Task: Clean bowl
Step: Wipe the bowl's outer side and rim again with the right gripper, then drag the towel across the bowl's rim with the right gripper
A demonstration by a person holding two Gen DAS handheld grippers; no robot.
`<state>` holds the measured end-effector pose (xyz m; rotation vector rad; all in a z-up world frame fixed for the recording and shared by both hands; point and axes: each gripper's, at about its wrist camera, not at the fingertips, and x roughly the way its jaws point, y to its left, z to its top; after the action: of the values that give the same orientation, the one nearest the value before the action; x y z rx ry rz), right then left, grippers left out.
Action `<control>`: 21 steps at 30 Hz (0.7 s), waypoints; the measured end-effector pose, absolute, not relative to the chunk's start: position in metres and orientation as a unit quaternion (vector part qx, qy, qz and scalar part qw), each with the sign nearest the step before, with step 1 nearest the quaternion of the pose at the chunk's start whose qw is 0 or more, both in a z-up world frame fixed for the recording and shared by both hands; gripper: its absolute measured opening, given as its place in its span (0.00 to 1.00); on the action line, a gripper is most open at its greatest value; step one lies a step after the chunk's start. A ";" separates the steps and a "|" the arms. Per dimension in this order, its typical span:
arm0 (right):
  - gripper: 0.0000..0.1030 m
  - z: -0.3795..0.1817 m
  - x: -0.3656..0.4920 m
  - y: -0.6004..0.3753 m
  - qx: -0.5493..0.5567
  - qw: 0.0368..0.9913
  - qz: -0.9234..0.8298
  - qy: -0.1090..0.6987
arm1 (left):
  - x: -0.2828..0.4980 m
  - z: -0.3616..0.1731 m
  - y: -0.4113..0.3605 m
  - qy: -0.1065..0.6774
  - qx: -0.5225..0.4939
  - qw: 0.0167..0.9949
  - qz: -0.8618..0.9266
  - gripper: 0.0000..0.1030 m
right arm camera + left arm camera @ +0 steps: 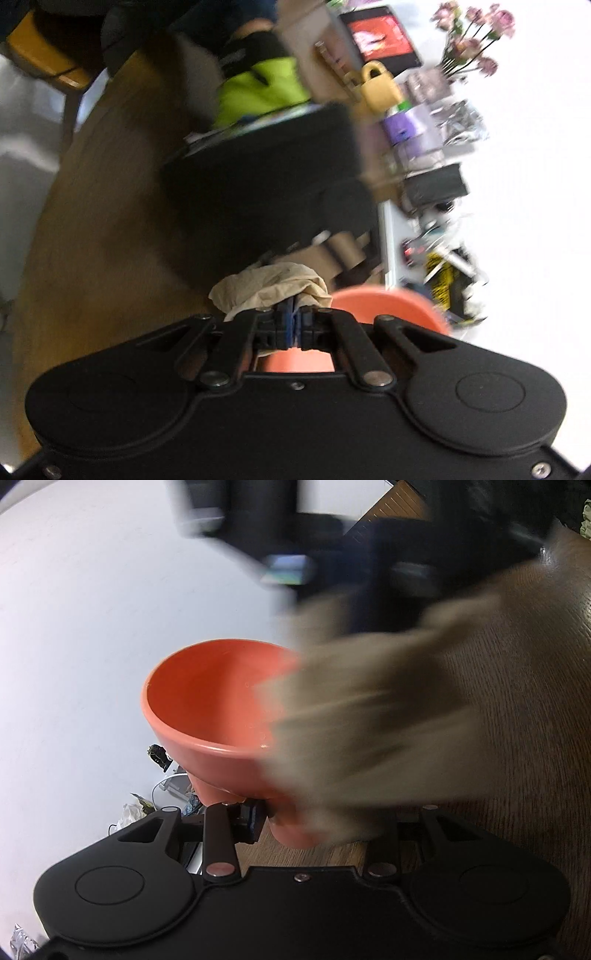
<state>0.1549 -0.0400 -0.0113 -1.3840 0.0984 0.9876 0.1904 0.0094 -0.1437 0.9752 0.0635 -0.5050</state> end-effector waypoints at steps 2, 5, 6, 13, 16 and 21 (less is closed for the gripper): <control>0.00 -0.001 0.160 -0.035 -0.608 0.669 0.427 0.023 | 0.188 -0.145 0.009 0.030 0.463 0.853 -0.240 0.36; 0.00 0.016 0.171 -0.028 -0.607 0.682 0.407 0.002 | 0.185 -0.148 0.009 0.031 0.463 0.853 -0.241 0.36; 0.00 0.020 0.177 -0.026 -0.607 0.687 0.399 -0.002 | 0.184 -0.149 0.009 0.031 0.462 0.853 -0.241 0.36; 0.00 0.033 0.212 -0.028 -0.607 0.717 0.343 -0.004 | 0.178 -0.155 0.010 0.031 0.462 0.853 -0.241 0.36; 0.00 0.032 0.228 -0.035 -0.609 0.726 0.319 0.006 | 0.182 -0.155 0.011 0.031 0.462 0.853 -0.241 0.36; 0.00 0.025 0.244 -0.052 -0.621 0.726 0.293 0.028 | 0.197 -0.148 0.016 0.032 0.461 0.853 -0.241 0.36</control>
<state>0.2438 -0.0517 0.0254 -1.3697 0.0618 0.6462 0.1968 0.0158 -0.1483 0.9708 0.0670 -0.5074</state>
